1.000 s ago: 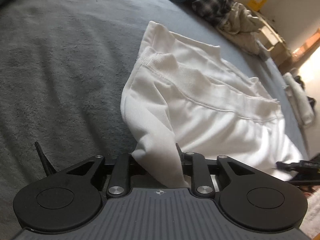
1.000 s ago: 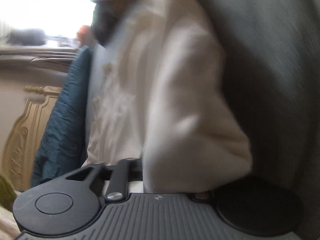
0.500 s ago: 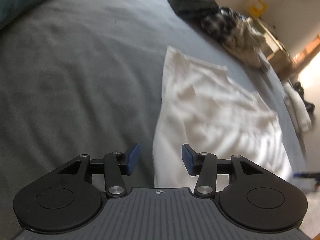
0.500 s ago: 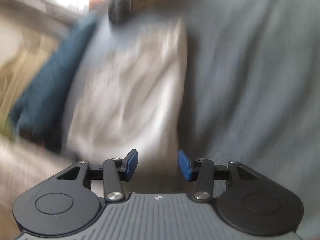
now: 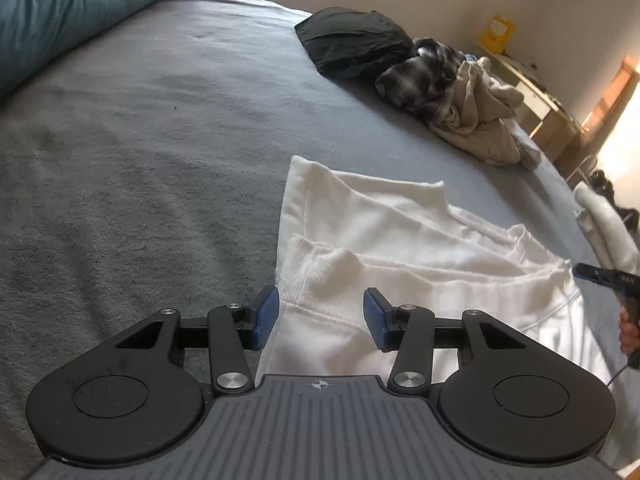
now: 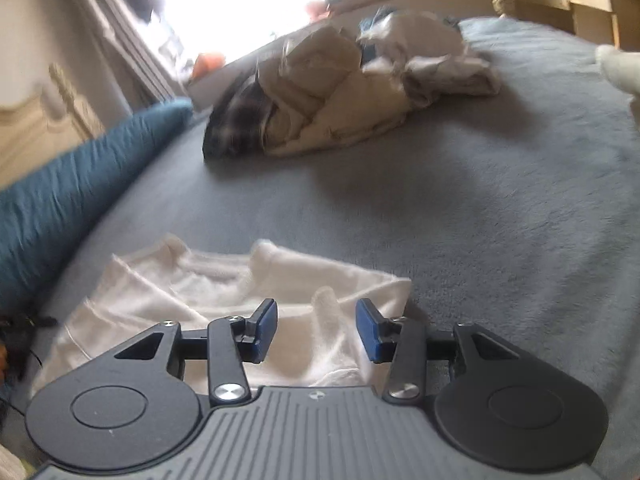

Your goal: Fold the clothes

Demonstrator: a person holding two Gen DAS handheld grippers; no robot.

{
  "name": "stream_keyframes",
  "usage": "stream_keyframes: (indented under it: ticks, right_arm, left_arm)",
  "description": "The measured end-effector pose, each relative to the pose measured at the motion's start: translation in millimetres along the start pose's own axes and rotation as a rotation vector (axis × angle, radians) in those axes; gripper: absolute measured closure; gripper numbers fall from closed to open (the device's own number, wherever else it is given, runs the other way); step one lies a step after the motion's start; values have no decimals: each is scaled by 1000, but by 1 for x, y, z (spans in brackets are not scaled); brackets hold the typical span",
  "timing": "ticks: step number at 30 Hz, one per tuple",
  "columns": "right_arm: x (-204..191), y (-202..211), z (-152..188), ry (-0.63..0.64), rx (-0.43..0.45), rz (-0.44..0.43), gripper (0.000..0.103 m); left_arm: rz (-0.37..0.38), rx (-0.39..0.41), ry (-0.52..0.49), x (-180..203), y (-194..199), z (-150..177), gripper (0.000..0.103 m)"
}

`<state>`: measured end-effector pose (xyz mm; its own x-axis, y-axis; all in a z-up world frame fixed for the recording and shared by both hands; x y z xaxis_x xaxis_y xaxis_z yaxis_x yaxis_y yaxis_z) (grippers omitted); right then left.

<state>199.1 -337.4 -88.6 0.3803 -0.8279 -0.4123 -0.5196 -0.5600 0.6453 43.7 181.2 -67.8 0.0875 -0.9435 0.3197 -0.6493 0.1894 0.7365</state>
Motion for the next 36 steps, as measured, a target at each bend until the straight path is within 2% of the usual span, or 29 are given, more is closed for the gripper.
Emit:
stream_keyframes:
  ticks: [7, 11, 18, 25, 27, 28, 29, 30, 32, 36]
  right_arm:
    - [1, -21, 2, -7, -76, -40, 65]
    - [-1, -30, 3, -12, -106, -36, 65]
    - [3, -32, 4, -50, -121, -32, 65]
    - [1, -33, 3, -62, -133, -14, 65]
    - [1, -33, 3, -66, -132, -13, 65]
    - [1, -33, 3, -67, -131, -13, 65]
    - [1, -33, 4, -68, -131, -12, 65]
    - [1, -33, 4, -69, -130, -11, 65]
    - [1, -33, 4, -71, -130, -9, 65]
    - [2, -33, 4, -72, -129, -8, 65]
  left_arm:
    - [9, -22, -132, 11, -7, 6, 57]
    - [3, -12, -173, 12, -16, 0, 57]
    - [33, -69, -135, -6, -37, -11, 57]
    - [76, -82, -64, -22, -42, -19, 57]
    - [106, -93, -41, -24, -44, -19, 61]
    - [121, -99, -30, -25, -45, -20, 71]
    - [121, -101, -24, -25, -45, -20, 77]
    - [117, -97, -18, -27, -45, -20, 79]
    - [126, -81, -7, -30, -41, -21, 90]
    - [147, -48, 7, -32, -32, -21, 94]
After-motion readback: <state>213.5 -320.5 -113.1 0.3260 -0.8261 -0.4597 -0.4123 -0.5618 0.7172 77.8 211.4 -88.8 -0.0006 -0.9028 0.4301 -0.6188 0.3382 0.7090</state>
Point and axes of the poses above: each gripper's, at about its wrist camera, not at the fingertips, and y roughly against the way its jaws point, x to its right, z to its underside, the point moved 1 cm from there along -y, roughly the way its jaws point
